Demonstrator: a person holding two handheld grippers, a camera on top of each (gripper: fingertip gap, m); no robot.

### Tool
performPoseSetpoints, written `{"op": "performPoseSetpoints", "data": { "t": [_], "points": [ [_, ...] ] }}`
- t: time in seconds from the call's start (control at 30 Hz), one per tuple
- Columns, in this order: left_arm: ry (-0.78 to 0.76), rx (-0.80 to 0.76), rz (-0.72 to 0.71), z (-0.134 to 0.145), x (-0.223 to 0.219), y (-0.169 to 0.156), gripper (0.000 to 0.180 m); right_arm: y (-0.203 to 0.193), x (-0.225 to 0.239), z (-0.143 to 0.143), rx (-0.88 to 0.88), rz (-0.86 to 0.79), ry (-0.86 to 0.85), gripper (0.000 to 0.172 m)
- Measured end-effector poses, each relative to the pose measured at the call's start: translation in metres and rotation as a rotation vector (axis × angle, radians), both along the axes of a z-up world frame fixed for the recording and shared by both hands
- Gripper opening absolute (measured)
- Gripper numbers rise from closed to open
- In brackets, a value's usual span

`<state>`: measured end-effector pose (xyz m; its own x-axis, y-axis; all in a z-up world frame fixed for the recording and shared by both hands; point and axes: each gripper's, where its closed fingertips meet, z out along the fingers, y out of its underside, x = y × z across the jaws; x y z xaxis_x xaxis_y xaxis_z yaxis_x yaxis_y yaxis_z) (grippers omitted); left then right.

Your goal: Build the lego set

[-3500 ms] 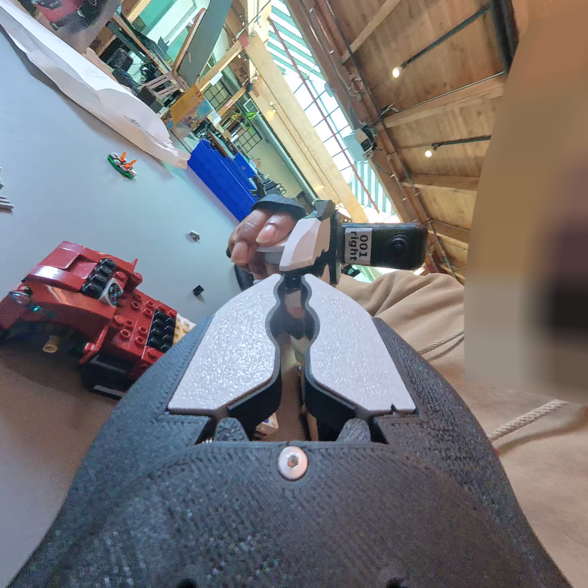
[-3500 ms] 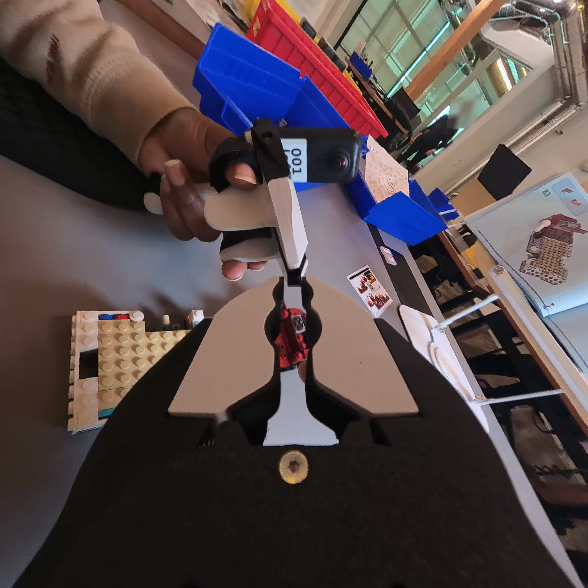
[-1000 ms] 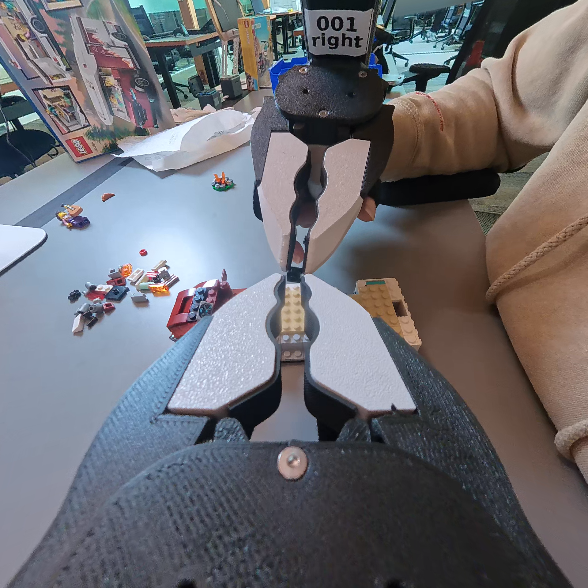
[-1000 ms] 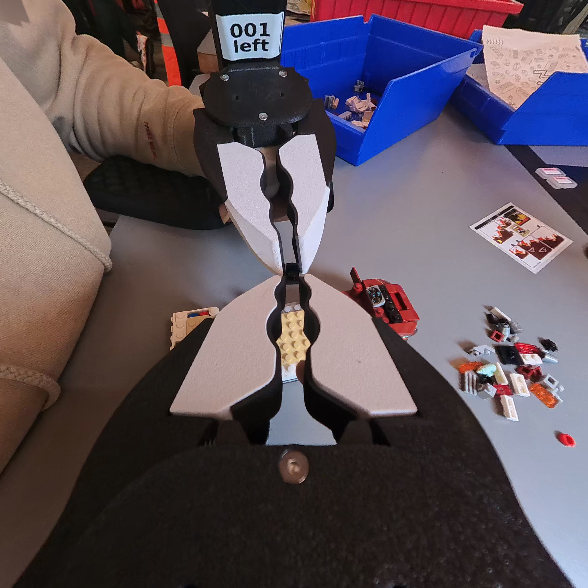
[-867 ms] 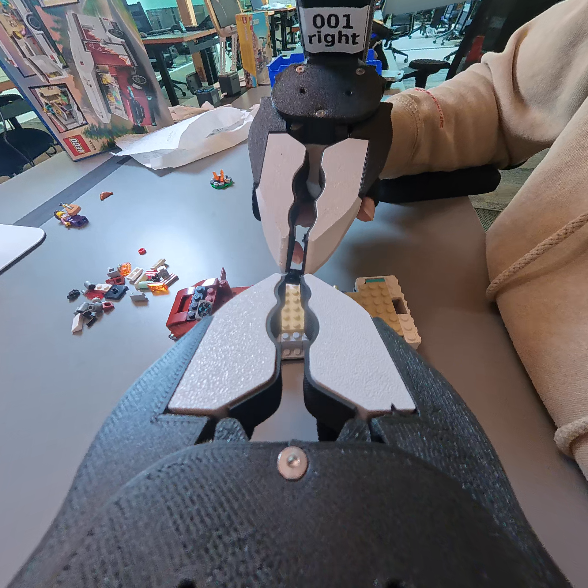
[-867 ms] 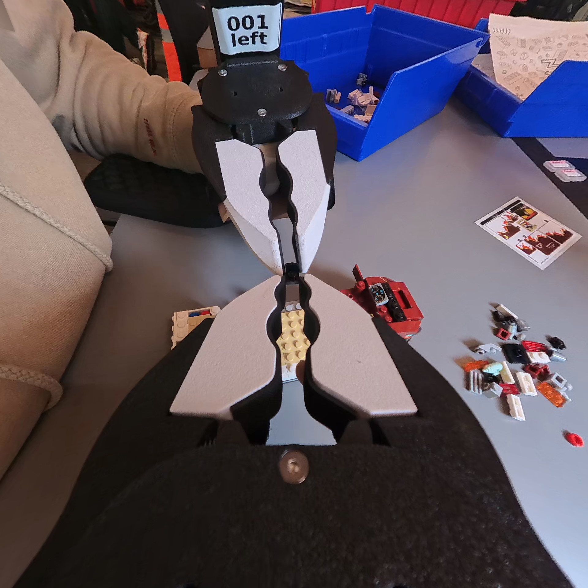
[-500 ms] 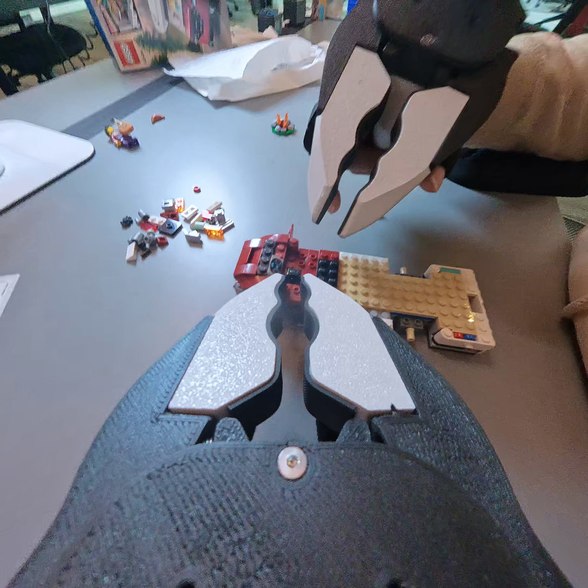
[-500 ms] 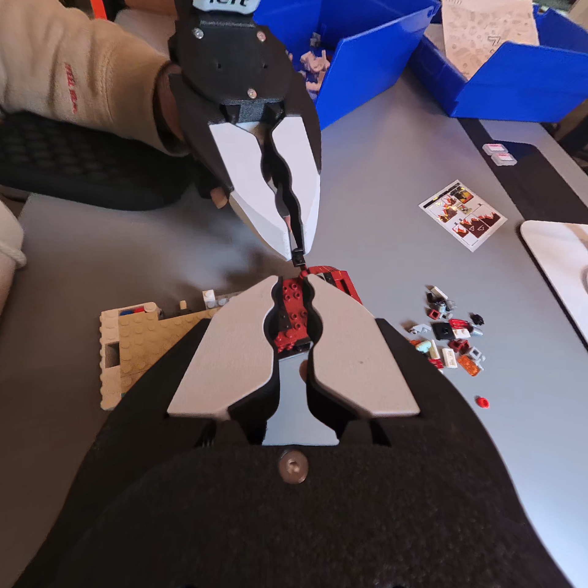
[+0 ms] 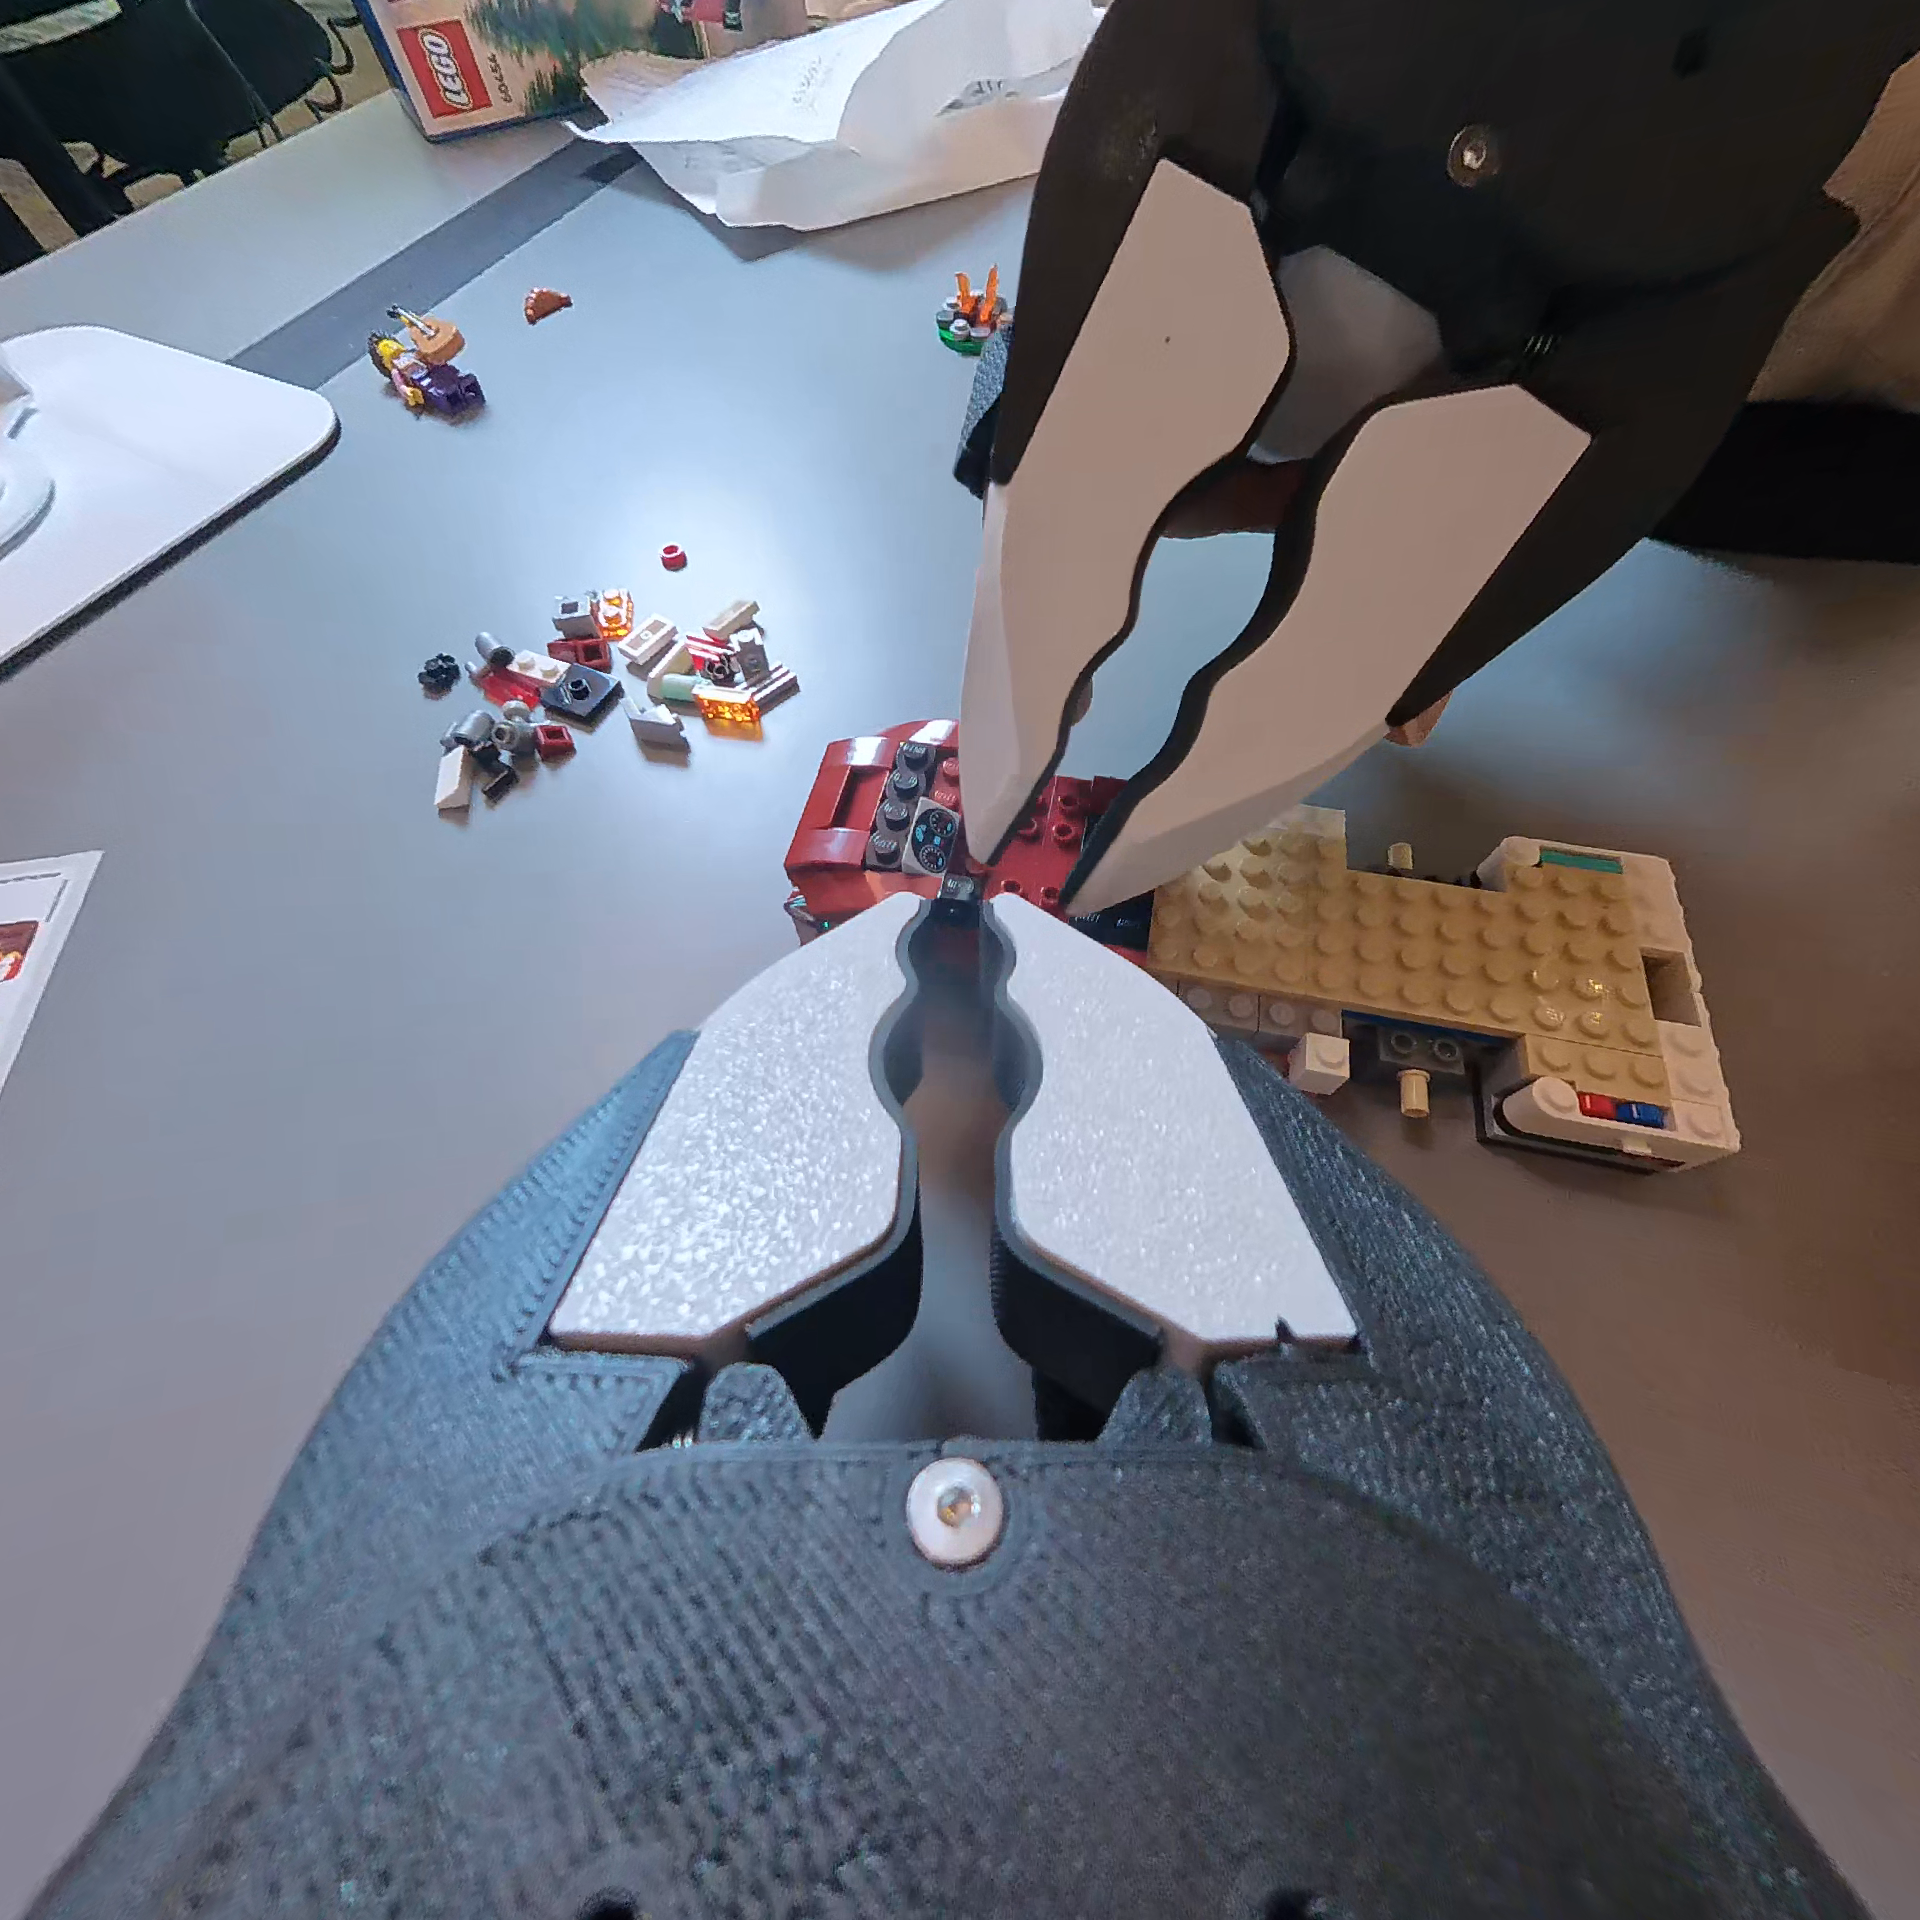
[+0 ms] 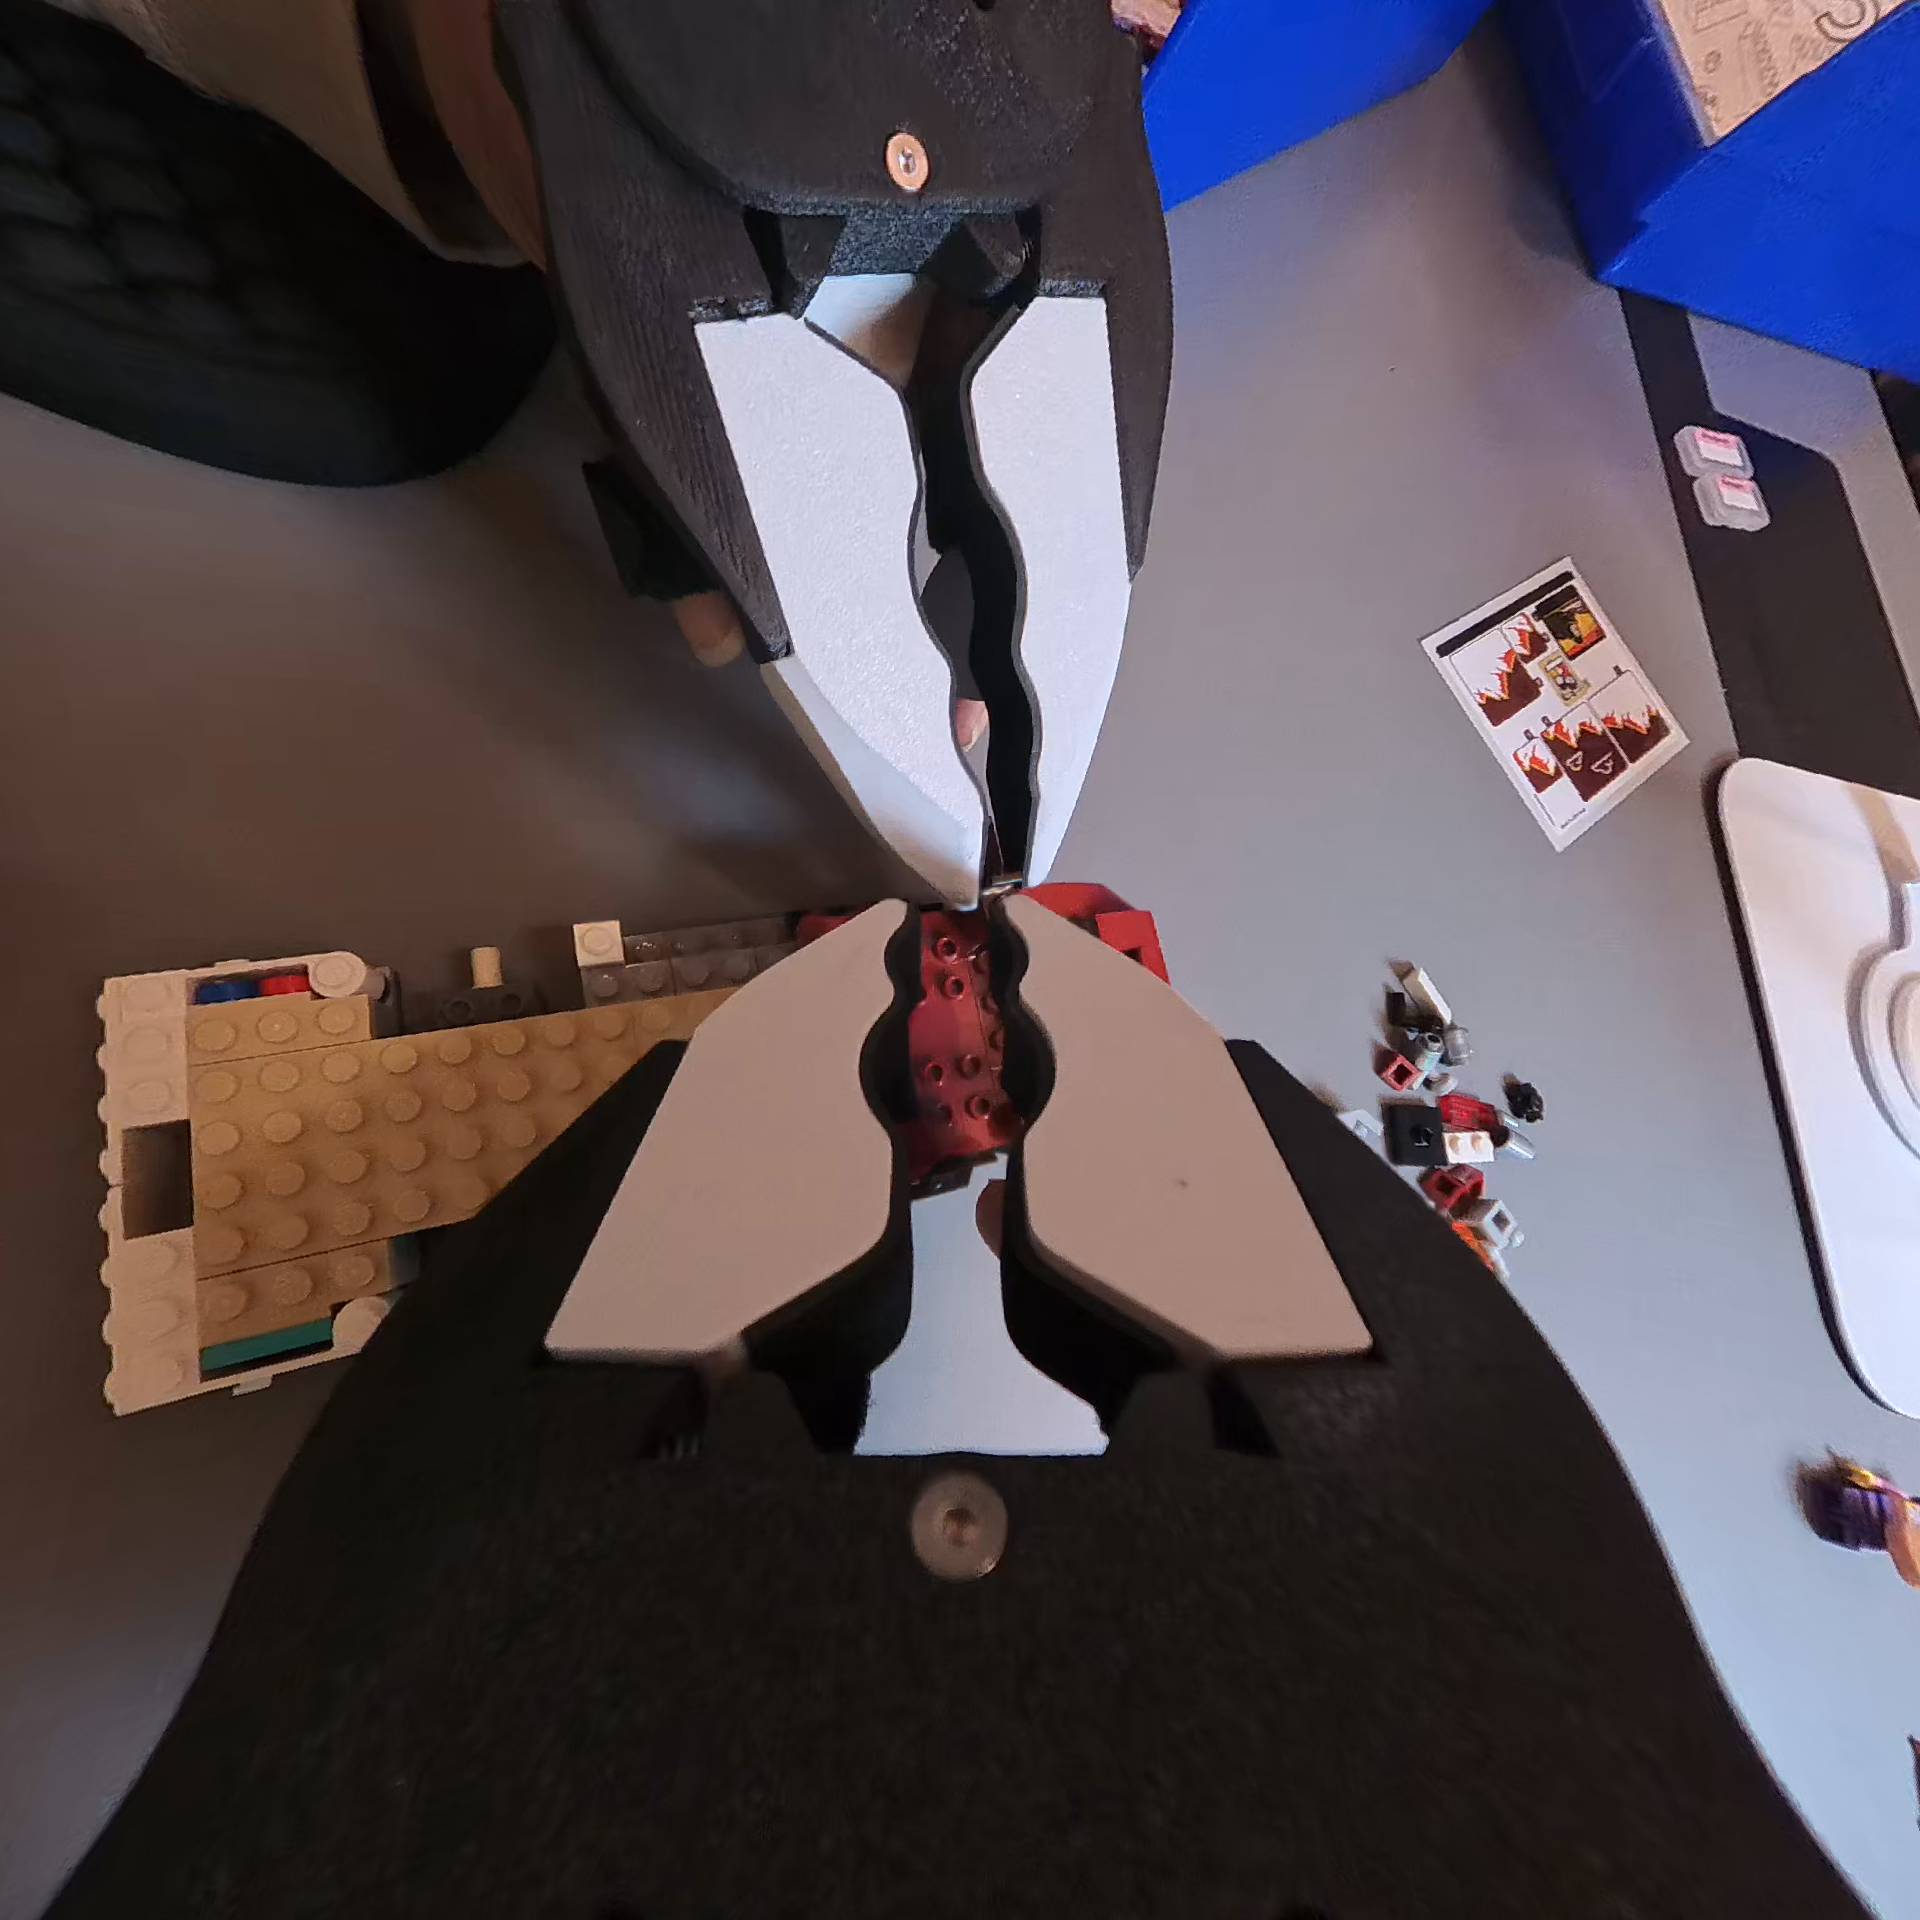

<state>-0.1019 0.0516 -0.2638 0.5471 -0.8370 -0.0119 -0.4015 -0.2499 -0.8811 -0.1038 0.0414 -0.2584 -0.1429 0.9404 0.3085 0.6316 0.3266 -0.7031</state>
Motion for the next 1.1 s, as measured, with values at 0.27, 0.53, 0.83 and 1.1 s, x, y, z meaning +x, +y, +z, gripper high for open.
{"op": "performPoseSetpoints", "data": {
  "t": [0.27, 0.53, 0.83, 1.1],
  "points": [
    [-0.002, -0.016, 0.001, -0.0004, -0.0002, 0.0004, 0.008, 0.0032, -0.0024, -0.0048, 0.056, 0.006, -0.059, 0.013],
    [-0.013, -0.034, 0.006, -0.0005, -0.0006, 0.0012, 0.008, 0.0052, -0.0022, -0.0066, 0.080, 0.018, -0.142, 0.012],
    [-0.040, -0.070, 0.016, -0.0006, -0.0017, 0.0017, 0.008, 0.0064, -0.0040, -0.0071, 0.124, 0.065, -0.233, 0.012],
    [-0.021, -0.052, 0.022, -0.0007, -0.0024, 0.0020, 0.008, 0.0077, -0.0046, -0.0082, 0.195, 0.099, -0.298, 0.012]
  ]
}}
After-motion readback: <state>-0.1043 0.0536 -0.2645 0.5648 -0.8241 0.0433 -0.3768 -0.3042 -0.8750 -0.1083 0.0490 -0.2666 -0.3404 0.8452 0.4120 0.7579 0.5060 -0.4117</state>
